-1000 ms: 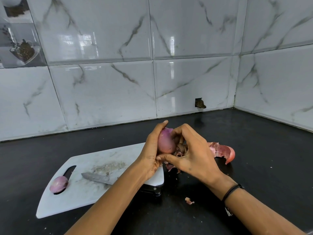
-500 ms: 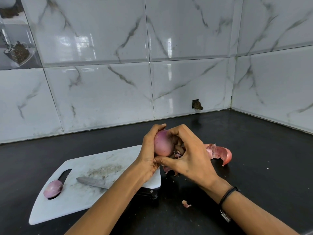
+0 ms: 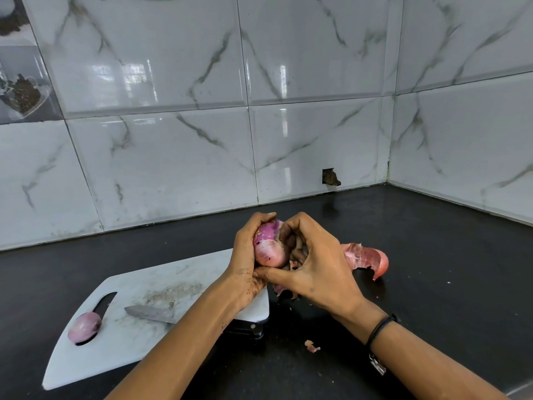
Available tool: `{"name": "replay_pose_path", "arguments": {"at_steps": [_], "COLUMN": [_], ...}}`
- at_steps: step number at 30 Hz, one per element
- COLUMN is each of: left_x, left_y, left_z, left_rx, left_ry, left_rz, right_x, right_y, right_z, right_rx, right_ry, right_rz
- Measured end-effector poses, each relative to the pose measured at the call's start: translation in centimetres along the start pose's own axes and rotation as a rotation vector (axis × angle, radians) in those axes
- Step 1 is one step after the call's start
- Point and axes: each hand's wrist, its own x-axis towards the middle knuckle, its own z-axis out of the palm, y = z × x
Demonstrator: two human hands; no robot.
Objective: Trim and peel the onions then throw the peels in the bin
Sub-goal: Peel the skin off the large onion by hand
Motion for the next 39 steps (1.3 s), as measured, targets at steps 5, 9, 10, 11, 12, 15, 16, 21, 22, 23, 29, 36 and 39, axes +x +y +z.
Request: {"name": "replay_pose_path", "arguments": {"at_steps": [5,9,10,11,12,15,16,21,22,23,29,36,39], "left_x": [0.0,0.1,0.1,0.1,0.1,0.3,0.4,0.5,0.5,0.5,1.0,1.3,1.3], "left_y": [0.2,0.2,0.2,0.2,0.2,0.1,0.1,-0.1,-0.2,-0.2,0.1,-0.1,-0.1], "left_z": [0.0,0.0,0.0,0.0,0.0,-0.1,-0.2,-0.4,-0.4,-0.4,-0.7,-1.1,-1.3], "left_rx": [0.005,0.001,-0.003,-0.005,-0.006,0.004,0.006,0.036,0.050,0.064,0.084,0.068,0.062], "left_ry": [0.028,0.058,0.064,0.070,0.077,0.093,0.102,0.111,0.120,0.133,0.123,0.059,0.050], "left_rz": [-0.019,-0.036,-0.042,-0.048,-0.049,-0.039,-0.033,-0.041,-0.045,-0.051,-0.026,-0.028,-0.037], "right_x": [-0.1,-0.3,-0.3,-0.4,-0.3,-0.3,-0.2,-0.1,-0.1,-0.2,-0.1,-0.1,-0.1], "right_y": [-0.3,-0.4,-0.4,-0.4,-0.4,-0.5,-0.5,-0.3,-0.2,-0.1,-0.2,-0.1,0.0], "right_z": [0.0,0.1,0.2,0.2,0.2,0.1,0.1,0.1,0.2,0.3,0.2,0.3,0.2], "right_rx": [-0.060,-0.093,-0.101,-0.109,-0.113,-0.100,-0.093,-0.085,-0.084,-0.086,-0.033,-0.085,-0.072], "right_ry": [0.017,0.005,-0.001,-0.002,-0.002,-0.002,0.001,-0.013,-0.025,-0.039,-0.020,0.001,-0.008], "right_rz": [-0.061,-0.080,-0.083,-0.084,-0.083,-0.072,-0.068,-0.044,-0.029,-0.023,0.006,-0.053,-0.069]}}
